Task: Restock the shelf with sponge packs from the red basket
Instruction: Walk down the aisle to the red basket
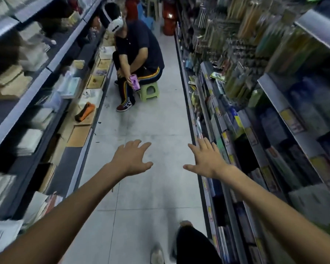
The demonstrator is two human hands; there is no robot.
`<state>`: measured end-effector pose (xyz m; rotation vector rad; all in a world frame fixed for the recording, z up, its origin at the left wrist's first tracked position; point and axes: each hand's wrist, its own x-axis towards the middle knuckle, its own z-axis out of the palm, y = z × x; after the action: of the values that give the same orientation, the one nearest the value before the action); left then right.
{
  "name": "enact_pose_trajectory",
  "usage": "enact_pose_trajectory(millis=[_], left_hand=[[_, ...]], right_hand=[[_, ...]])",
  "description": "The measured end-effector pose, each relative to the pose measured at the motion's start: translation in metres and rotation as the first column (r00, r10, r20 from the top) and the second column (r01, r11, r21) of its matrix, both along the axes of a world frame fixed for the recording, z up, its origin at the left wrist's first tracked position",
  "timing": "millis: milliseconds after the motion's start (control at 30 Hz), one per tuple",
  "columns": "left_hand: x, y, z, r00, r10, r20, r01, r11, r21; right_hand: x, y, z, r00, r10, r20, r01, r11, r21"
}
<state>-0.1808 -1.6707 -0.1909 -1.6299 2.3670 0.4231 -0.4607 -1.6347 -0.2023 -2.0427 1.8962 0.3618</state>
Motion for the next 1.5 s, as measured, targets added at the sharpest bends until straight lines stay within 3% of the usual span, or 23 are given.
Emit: enact_pose_trajectory(millis=[400, 700, 967, 1167, 1500], left_hand=[[-0.067, -0.3, -0.028, 0.994, -0.064, 0.084, 0.058, 0.996, 0.067], [-0.086, -0.487, -0.021, 1.0, 0.006, 0.03, -0.008, 0.998, 0.059], [-0.081, -0.687, -0.055, 0.999, 0.034, -0.003, -0.033, 0.997, 0.074], [-0.082, -0.837, -0.05, 0.999, -0.031, -0.004, 0.032, 0.995, 0.093], [-0.136, -1.061, -0.059, 0.992, -0.124, 0.01, 0.123, 0.988, 0.094]], right_hand=[[-0.066, -0.291, -0.031, 1.0, -0.023, 0.018, 0.022, 0.998, 0.062], [-0.076, -0.504, -0.032, 0.998, 0.055, 0.037, -0.059, 0.993, 0.106], [-0.074, -0.71, -0.054, 0.996, 0.092, -0.002, -0.091, 0.99, 0.111], [-0.073, -0.848, -0.045, 0.997, 0.063, -0.036, -0.056, 0.986, 0.16], [-0.111, -1.043, -0.061, 0.998, -0.047, 0.034, 0.041, 0.985, 0.17]])
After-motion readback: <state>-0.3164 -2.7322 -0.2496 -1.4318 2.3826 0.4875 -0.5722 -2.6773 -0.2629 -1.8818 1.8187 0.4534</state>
